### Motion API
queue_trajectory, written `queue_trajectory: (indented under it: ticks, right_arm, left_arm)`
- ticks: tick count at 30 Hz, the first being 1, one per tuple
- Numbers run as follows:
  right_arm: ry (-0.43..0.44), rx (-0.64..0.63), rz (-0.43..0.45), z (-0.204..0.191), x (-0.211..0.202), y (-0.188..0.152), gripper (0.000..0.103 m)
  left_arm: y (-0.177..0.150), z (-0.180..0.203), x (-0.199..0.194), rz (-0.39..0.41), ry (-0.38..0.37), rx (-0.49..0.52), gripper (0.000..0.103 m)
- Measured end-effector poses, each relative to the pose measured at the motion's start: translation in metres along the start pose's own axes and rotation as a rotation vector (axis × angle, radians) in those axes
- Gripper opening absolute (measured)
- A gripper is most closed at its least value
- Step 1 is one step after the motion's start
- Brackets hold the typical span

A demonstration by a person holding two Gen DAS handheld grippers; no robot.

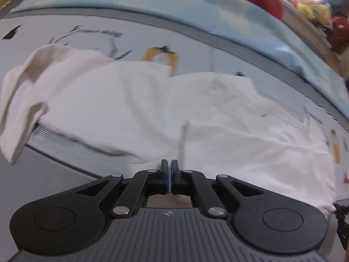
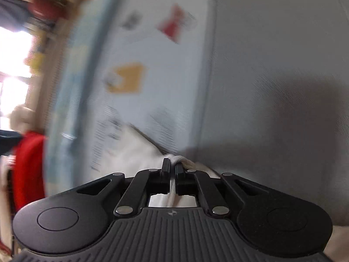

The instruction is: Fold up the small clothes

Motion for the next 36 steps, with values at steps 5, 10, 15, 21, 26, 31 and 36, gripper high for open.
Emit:
queue_trajectory:
  ticks: [5, 10, 15, 21, 26, 31, 36]
  right_arm:
    - [-0.048, -0.138, 0.035, -0.021, -0.016, -0.012, 0.020]
    - [0.050, -0.365, 0.107, -0.056, -0.020, -0.022, 0.029]
    - [-0.081, -0.399, -0.117, -0.035, 0.045, -0.010, 0.023]
    - [-0.069, -0.415, -0.097, -0.037, 0.052, -0.009, 0.030]
    - [-0.146, -0.433, -0.076, -0.051, 0.037, -0.017, 0.030]
    - [-0.040, -0.521, -0.101, -0.074, 0.004, -0.044, 0.031]
    - [0.006, -0.571, -0.185, -0.086, -0.004, -0.066, 0.031]
  left_arm:
    - [0.008, -0.005, -0.019, 0.061, -0.108, -0.040, 0.002]
    - [-0.001, 0.010, 0.000, -0.013, -0.156, 0.007, 0.009]
    - [-0.014, 0.011, 0.013, -0.088, -0.079, 0.025, 0.014]
    - [-0.022, 0.017, 0.022, -0.090, -0.072, 0.096, 0.023]
    - [0.001, -0.017, -0.005, 0.033, -0.047, -0.019, 0.023]
    - [0.009, -0.107, -0.017, 0.106, 0.100, -0.356, 0.043]
    - [-0.017, -0.206, -0.019, 0.032, 0.156, -0.773, 0.049]
Point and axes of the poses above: each gripper's, at about its wrist camera, not at the fingertips, and x roughly the way its jaws point, z to its right, y to its top, the point moved 1 cm from there along x, roughly the way its jaws point, and after that the axes turned 9 degrees about y, right-handed, at the moved point
